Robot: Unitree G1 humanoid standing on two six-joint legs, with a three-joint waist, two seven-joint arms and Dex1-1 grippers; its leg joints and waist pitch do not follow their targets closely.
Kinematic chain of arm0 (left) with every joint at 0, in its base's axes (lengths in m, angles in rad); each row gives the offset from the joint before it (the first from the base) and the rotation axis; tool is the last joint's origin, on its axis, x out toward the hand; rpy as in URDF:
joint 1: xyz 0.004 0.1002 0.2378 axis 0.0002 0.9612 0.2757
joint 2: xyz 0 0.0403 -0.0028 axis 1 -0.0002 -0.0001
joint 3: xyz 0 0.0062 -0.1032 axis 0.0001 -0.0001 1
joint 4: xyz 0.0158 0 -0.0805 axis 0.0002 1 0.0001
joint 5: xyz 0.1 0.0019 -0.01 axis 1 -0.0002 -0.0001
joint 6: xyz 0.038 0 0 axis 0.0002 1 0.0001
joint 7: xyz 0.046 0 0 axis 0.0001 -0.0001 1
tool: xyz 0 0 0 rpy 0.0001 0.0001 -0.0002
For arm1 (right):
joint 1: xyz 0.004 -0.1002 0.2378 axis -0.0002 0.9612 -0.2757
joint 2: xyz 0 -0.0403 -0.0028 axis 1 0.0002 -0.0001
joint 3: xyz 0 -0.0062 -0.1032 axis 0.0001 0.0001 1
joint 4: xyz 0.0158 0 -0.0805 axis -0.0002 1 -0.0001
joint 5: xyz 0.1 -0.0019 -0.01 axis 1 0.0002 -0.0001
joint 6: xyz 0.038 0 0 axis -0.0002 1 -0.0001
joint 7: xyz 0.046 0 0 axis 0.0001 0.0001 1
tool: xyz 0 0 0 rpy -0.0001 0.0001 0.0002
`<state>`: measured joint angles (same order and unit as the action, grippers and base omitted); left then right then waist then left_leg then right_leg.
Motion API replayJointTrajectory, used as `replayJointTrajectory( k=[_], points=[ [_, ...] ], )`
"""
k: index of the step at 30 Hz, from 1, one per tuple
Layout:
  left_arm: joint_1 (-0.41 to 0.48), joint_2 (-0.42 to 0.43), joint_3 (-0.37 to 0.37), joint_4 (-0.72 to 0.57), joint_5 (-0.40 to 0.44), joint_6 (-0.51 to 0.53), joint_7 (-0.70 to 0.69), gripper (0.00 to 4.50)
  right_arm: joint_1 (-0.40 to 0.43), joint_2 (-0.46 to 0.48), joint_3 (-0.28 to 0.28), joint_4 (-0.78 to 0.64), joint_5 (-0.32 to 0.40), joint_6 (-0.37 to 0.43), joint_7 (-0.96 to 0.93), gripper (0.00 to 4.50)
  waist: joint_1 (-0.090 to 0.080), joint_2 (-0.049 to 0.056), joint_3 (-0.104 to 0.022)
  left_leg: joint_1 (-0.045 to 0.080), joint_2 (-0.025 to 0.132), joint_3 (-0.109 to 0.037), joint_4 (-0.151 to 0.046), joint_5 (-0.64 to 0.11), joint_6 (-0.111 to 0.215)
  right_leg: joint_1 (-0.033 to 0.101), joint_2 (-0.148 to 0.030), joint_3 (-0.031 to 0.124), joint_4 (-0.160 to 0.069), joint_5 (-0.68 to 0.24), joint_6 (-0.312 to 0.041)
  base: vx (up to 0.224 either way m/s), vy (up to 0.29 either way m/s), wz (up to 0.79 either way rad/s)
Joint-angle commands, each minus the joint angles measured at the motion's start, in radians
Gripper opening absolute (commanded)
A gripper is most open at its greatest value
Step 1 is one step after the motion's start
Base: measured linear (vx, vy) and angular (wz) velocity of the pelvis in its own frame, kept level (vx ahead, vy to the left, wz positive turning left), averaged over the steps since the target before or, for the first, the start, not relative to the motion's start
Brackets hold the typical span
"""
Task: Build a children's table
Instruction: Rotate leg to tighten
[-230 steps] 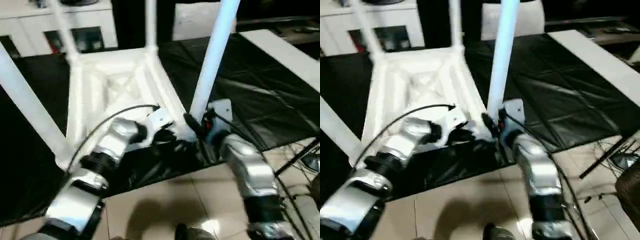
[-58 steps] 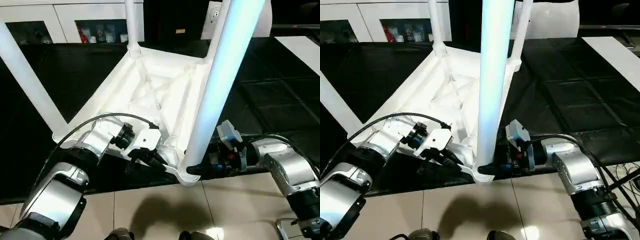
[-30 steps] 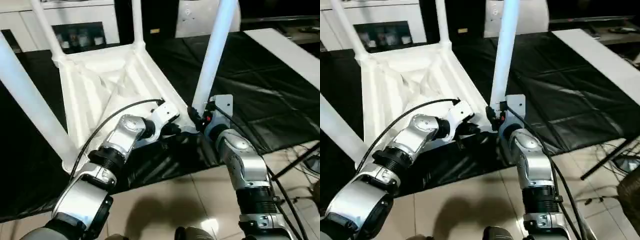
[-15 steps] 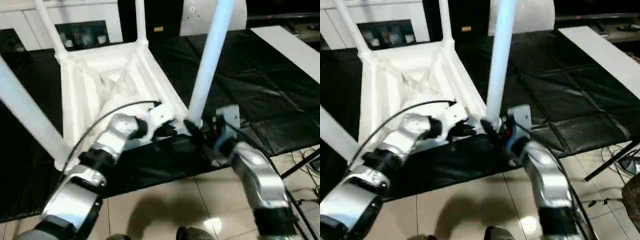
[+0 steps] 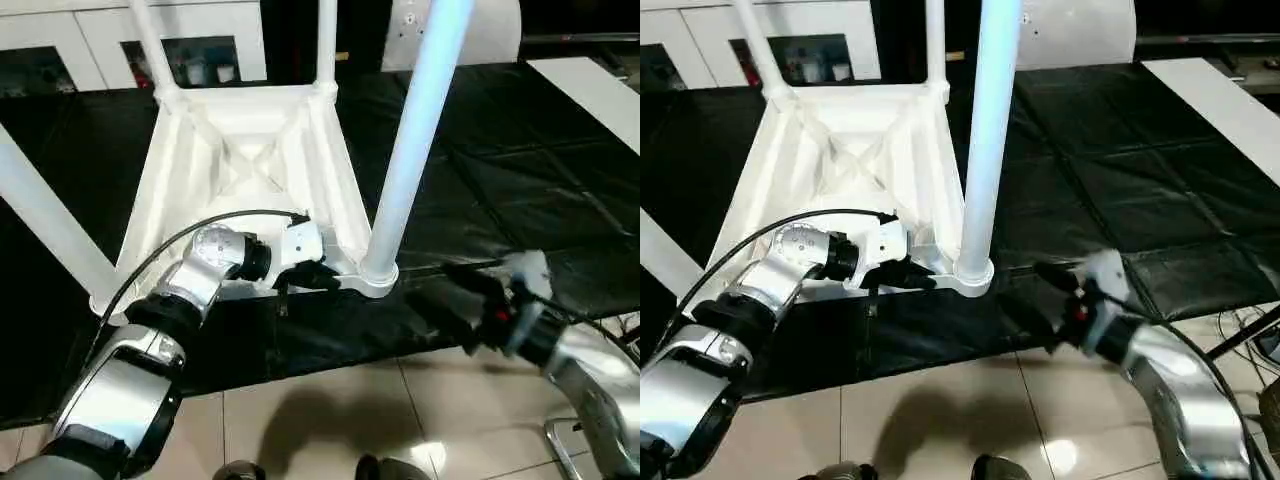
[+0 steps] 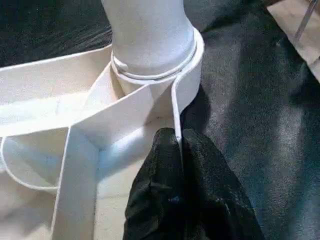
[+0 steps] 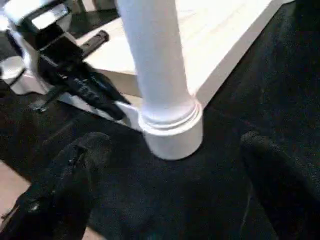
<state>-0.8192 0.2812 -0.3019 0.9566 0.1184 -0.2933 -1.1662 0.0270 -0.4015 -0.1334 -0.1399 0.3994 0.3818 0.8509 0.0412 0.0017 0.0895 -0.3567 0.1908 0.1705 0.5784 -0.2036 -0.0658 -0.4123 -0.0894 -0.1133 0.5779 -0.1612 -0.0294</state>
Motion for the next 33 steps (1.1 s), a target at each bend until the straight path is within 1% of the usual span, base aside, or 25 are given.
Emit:
replayJointTrajectory(
  k=[1,3,4,7,8,10,12,13,14,17,19,20,21,22,23,24,25,26,27,28,29,30,31,32,33],
  points=[
    [-0.028,-0.001,0.01,-0.015,0.0,-0.015,0.006,0.0,0.022,0.016,-0.019,-0.05,0.024,0.008,-0.02,4.49,0.002,-0.009,-0.081,-0.004,0.037,-0.006,-0.052,-0.075,0.138,0.076,-0.066,0.059,-0.064,-0.189,-0.201,0.0,0.0,0.0],
    [-0.017,-0.009,0.042,-0.033,-0.042,0.007,-0.011,0.0,0.038,0.04,-0.028,-0.079,0.034,0.006,-0.059,4.49,0.003,-0.009,-0.084,-0.003,0.037,-0.006,-0.053,-0.082,0.124,0.076,-0.067,0.058,-0.066,-0.218,-0.196,0.0,0.0,0.0],
    [-0.017,-0.01,0.048,-0.031,-0.049,0.005,-0.013,0.27,0.041,0.043,-0.028,-0.084,0.035,0.004,-0.066,4.5,0.004,-0.008,-0.083,-0.002,0.038,-0.006,-0.054,-0.084,0.116,0.073,-0.066,0.058,-0.067,-0.225,-0.194,0.0,0.0,0.0],
    [0.013,-0.02,0.091,-0.089,-0.122,0.067,-0.055,0.58,0.046,0.074,-0.025,-0.111,0.014,0.017,-0.138,4.5,0.005,-0.013,-0.093,-0.003,0.04,-0.007,-0.051,-0.047,0.105,0.078,-0.068,0.061,-0.053,-0.167,-0.215,0.0,0.0,0.0],
    [0.034,-0.024,0.119,-0.136,-0.165,0.091,-0.059,0.66,0.04,0.085,-0.018,-0.132,0.031,0.117,-0.187,4.5,0.007,-0.009,-0.092,0.0,0.042,-0.007,-0.053,-0.037,0.108,0.075,-0.067,0.062,-0.05,-0.14,-0.235,0.0,0.0,0.0],
    [0.048,-0.026,0.135,-0.166,-0.196,0.099,-0.049,0.85,0.041,0.093,-0.007,-0.149,0.03,0.146,-0.217,4.5,0.008,-0.012,-0.095,-0.001,0.043,-0.006,-0.05,-0.021,0.119,0.075,-0.066,0.062,-0.042,-0.095,-0.254,0.0,0.0,0.0],
    [0.091,-0.024,0.169,-0.268,-0.246,0.154,-0.007,1.01,0.044,0.119,0.009,-0.172,0.014,0.158,-0.263,4.5,0.009,-0.014,-0.093,-0.005,0.039,-0.004,-0.049,-0.038,0.116,0.078,-0.07,0.062,-0.046,-0.132,-0.239,0.0,0.0,0.0],
    [0.119,-0.024,0.188,-0.33,-0.263,0.199,0.025,1.09,0.048,0.129,0.019,-0.186,0.005,0.166,-0.284,4.5,0.011,-0.005,-0.093,-0.003,0.041,-0.005,-0.05,-0.044,0.105,0.078,-0.071,0.062,-0.044,-0.145,-0.237,0.0,0.0,0.0],
    [0.137,-0.024,0.201,-0.367,-0.272,0.228,0.047,1.22,0.051,0.134,0.026,-0.194,0.0,0.17,-0.297,4.5,0.008,-0.009,-0.091,-0.003,0.042,-0.003,-0.05,-0.065,0.091,0.077,-0.069,0.063,-0.049,-0.177,-0.228,0.0,0.0,0.0],
    [0.268,-0.043,0.271,-0.574,-0.273,0.393,0.224,1.53,0.071,0.17,0.055,-0.239,-0.043,0.145,-0.364,4.5,-0.001,-0.001,-0.085,-0.002,0.043,-0.004,-0.054,-0.128,0.052,0.072,-0.064,0.06,-0.061,-0.295,-0.179,0.0,0.0,0.0],
    [0.32,-0.059,0.296,-0.646,-0.27,0.426,0.286,1.59,0.078,0.178,0.067,-0.252,-0.056,0.14,-0.38,4.5,-0.002,0.0,-0.086,0.001,0.044,-0.003,-0.054,-0.134,0.046,0.071,-0.064,0.06,-0.062,-0.307,-0.175,0.0,0.0,0.0],
    [0.436,-0.109,0.33,-0.79,-0.238,0.474,0.411,1.64,0.092,0.176,0.101,-0.269,-0.075,0.138,-0.381,4.5,-0.003,-0.002,-0.082,0.001,0.041,-0.006,-0.053,-0.172,0.041,0.069,-0.063,0.057,-0.074,-0.392,-0.14,0.0,0.0,0.0],
    [0.471,-0.126,0.337,-0.835,-0.227,0.503,0.449,1.74,0.095,0.179,0.108,-0.271,-0.081,0.139,-0.388,4.5,-0.008,-0.01,-0.082,-0.001,0.044,-0.002,-0.055,-0.178,0.042,0.067,-0.06,0.058,-0.077,-0.403,-0.132,0.0,0.0,0.0],
    [0.484,-0.133,0.339,-0.853,-0.223,0.515,0.463,1.87,0.097,0.18,0.11,-0.271,-0.083,0.139,-0.391,4.5,-0.007,0.0,-0.08,-0.031,0.046,-0.039,-0.072,-0.169,0.076,0.089,-0.065,0.021,-0.064,-0.389,-0.12,0.0,0.0,0.0],
    [0.585,-0.191,0.352,-0.971,-0.188,0.54,0.568,2.0,0.089,0.211,0.124,-0.25,-0.093,0.124,-0.423,4.5,-0.017,0.014,-0.081,-0.04,0.057,-0.088,-0.077,-0.214,0.105,0.096,-0.057,-0.014,-0.054,-0.333,-0.12,-0.008,-0.016,0.31],
    [0.626,-0.208,0.353,-1.009,-0.148,0.563,0.617,2.02,0.083,0.226,0.129,-0.237,-0.096,0.115,-0.437,4.5,-0.03,0.025,-0.084,-0.039,0.08,-0.12,-0.083,-0.225,0.118,0.096,-0.049,-0.023,-0.04,-0.265,-0.134,-0.009,-0.053,0.55],
    [0.626,-0.208,0.353,-1.009,-0.148,0.563,0.617,2.02,0.083,0.226,0.129,-0.237,-0.096,0.115,-0.437,4.5,-0.04,0.025,-0.079,-0.036,0.107,-0.154,-0.102,-0.243,0.146,0.093,-0.034,-0.029,-0.019,-0.224,-0.146,-0.009,-0.053,0.55],
    [0.685,-0.216,0.342,-1.061,-0.07,0.59,0.7,2.25,0.073,0.244,0.146,-0.227,-0.101,0.109,-0.452,4.5,-0.064,0.035,-0.069,-0.001,0.144,-0.239,-0.134,-0.325,0.237,0.057,0.004,-0.016,0.065,-0.246,-0.196,0.02,-0.108,0.63],
    [0.685,-0.216,0.342,-1.061,-0.07,0.59,0.7,2.25,0.073,0.244,0.146,-0.227,-0.101,0.109,-0.452,4.5,-0.065,0.035,-0.066,-0.003,0.13,-0.247,-0.134,-0.332,0.257,0.057,0.006,-0.005,0.074,-0.256,-0.216,0.008,-0.159,0.68],
    [0.708,-0.224,0.346,-1.083,-0.066,0.6,0.733,2.38,0.069,0.25,0.154,-0.225,-0.104,0.108,-0.458,4.5,-0.055,0.011,-0.056,-0.039,0.081,-0.228,-0.126,-0.351,0.242,0.071,-0.015,0.031,0.056,-0.259,-0.256,0.008,-0.159,0.68],
    [0.722,-0.233,0.353,-1.104,-0.06,0.614,0.764,2.49,0.064,0.255,0.16,-0.223,-0.105,0.108,-0.459,4.5,-0.01,-0.029,-0.059,-0.039,-0.047,-0.13,0.004,-0.289,0.099,0.047,-0.099,0.064,-0.091,-0.572,-0.162,-0.029,-0.193,0.83],
    [0.732,-0.247,0.369,-1.131,-0.058,0.621,0.801,2.49,0.056,0.252,0.17,-0.213,-0.116,0.101,-0.457,4.5,-0.003,-0.051,-0.055,0.023,-0.07,-0.082,0.11,-0.192,0.068,0.011,-0.16,0.03,-0.166,-0.79,-0.119,-0.056,-0.176,0.58],
    [0.737,-0.25,0.373,-1.146,-0.058,0.625,0.817,2.62,0.052,0.246,0.174,-0.207,-0.122,0.099,-0.454,4.5,-0.005,-0.044,-0.05,-0.044,-0.055,-0.072,0.18,-0.081,0.032,0.051,-0.212,0.022,-0.169,-0.963,0.063,-0.056,-0.176,0.58],
    [0.738,-0.251,0.374,-1.149,-0.058,0.626,0.82,2.62,0.051,0.245,0.175,-0.205,-0.123,0.099,-0.454,4.5,-0.001,-0.058,-0.047,-0.072,-0.049,-0.067,0.18,-0.096,0.038,0.075,-0.221,0.03,-0.155,-0.929,0.155,-0.026,-0.108,0.41],
    [0.749,-0.255,0.384,-1.174,-0.052,0.645,0.845,2.82,0.04,0.241,0.172,-0.188,-0.125,0.094,-0.451,4.5,0.037,-0.058,-0.075,-0.087,-0.027,-0.092,0.175,-0.153,0.071,0.113,-0.289,0.098,-0.107,-0.656,0.194,-0.004,-0.058,0.72]
  ],
)
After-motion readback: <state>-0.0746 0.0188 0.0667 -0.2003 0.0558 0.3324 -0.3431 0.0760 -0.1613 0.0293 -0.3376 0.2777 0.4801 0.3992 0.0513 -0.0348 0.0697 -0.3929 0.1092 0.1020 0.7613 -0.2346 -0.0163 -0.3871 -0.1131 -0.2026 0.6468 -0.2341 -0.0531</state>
